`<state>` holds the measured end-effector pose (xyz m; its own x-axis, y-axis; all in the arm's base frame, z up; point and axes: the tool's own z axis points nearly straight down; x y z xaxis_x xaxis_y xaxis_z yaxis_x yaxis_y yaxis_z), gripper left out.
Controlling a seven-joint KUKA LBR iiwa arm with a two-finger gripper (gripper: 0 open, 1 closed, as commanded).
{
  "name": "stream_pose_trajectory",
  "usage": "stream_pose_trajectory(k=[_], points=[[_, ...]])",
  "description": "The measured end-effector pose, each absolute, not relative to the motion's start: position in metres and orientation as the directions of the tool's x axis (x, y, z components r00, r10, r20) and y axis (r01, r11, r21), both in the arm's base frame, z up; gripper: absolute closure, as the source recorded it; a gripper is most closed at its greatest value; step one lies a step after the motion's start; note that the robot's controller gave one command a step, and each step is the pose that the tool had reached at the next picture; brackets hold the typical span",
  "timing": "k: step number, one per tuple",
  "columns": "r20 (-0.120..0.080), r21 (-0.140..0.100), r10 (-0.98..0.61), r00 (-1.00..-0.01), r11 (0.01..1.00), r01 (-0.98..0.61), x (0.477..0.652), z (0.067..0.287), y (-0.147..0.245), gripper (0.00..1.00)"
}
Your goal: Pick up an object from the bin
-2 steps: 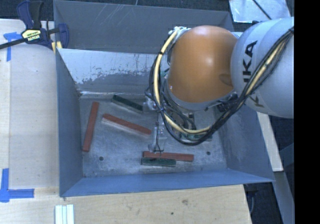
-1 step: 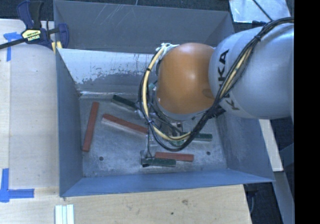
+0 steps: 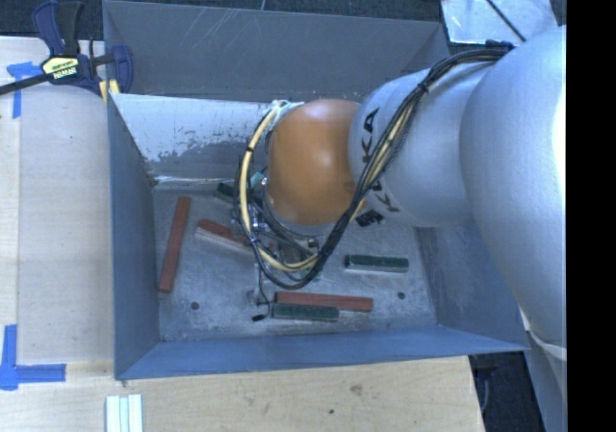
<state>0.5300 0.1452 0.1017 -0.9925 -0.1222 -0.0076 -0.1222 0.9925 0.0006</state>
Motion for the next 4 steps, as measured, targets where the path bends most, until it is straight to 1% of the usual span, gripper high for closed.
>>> stream_pose_trajectory(k=[1,2,3,4], points=[[0.000,0.002,-0.028,-1.000,1.000,-0.028,0.522,0.081,0.105,0.00],[-0.002,0.000,-0.087,-0.996,0.996,-0.087,0.609,0.086,0.208,1.00],[-0.001,0.001,-0.085,-0.996,0.996,-0.085,0.609,0.086,0.208,0.00],[-0.001,0.001,-0.085,-0.996,0.996,-0.085,0.609,0.086,0.208,0.00]])
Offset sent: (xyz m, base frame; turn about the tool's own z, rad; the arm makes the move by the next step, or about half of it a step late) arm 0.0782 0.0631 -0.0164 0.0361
